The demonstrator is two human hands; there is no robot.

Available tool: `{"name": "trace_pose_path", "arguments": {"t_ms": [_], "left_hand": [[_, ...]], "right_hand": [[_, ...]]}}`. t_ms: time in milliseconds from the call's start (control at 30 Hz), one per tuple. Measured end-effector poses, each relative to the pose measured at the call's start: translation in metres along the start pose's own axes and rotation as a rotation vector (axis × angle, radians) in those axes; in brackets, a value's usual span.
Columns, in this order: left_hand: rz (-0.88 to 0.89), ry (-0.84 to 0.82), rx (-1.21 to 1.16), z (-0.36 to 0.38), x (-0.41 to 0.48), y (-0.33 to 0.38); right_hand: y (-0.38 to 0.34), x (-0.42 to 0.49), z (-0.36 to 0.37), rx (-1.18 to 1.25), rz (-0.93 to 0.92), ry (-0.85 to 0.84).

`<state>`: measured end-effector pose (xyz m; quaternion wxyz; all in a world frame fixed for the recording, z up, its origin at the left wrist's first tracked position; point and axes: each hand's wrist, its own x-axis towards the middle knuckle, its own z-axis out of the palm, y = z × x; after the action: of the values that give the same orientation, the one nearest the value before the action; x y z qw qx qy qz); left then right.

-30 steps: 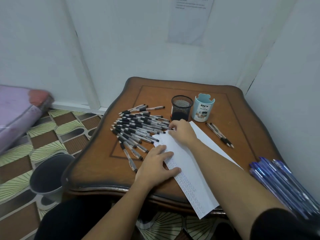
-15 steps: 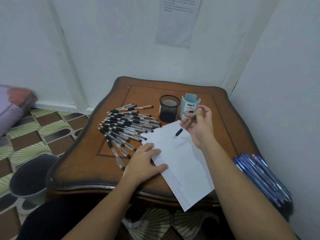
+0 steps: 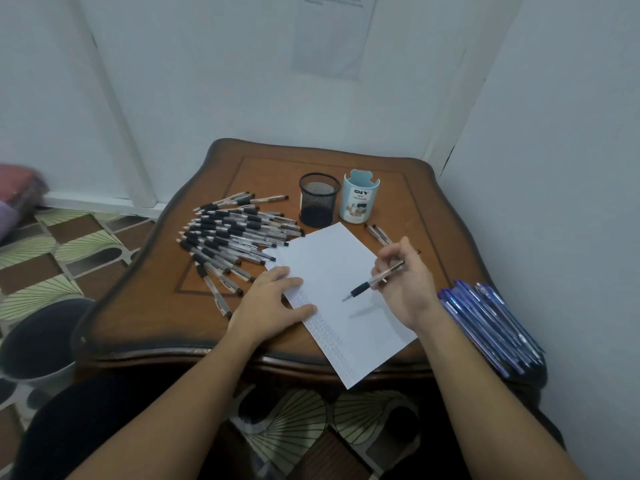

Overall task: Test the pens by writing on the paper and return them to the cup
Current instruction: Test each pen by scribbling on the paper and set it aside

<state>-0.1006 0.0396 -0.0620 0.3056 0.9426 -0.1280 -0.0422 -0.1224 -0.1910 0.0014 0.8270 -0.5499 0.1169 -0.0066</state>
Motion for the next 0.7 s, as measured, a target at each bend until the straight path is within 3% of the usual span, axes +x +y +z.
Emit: {"name": "trace_pose_path", "arguments": {"t_ms": [167,300,467,600,700], "left_hand": [[0.003,0.001,0.015,0.000,0.000,0.001],[-0.002,0.008,0.017,0.000,-0.001,0.002],[-0.012,0.018,0.039,0.000,-0.001,0.004],[-0.018,0.020,0.049,0.000,0.000,0.004],[-0.021,0.018,0.056,0.000,0.000,0.004]], "right_hand": [[0.021,-0.021,-0.018,-0.110,0.074,0.008],[0.032,-0.033,-0.025,-0.190,0.011,-0.078],[0.041,-0.036,-0.025,-0.237,-0.058,-0.045],[0.044,-0.044,-0.024,-0.406,-0.080,-0.165],[0.046,-0.045,-0.023,-0.531,-0.111,-0.158]]}}
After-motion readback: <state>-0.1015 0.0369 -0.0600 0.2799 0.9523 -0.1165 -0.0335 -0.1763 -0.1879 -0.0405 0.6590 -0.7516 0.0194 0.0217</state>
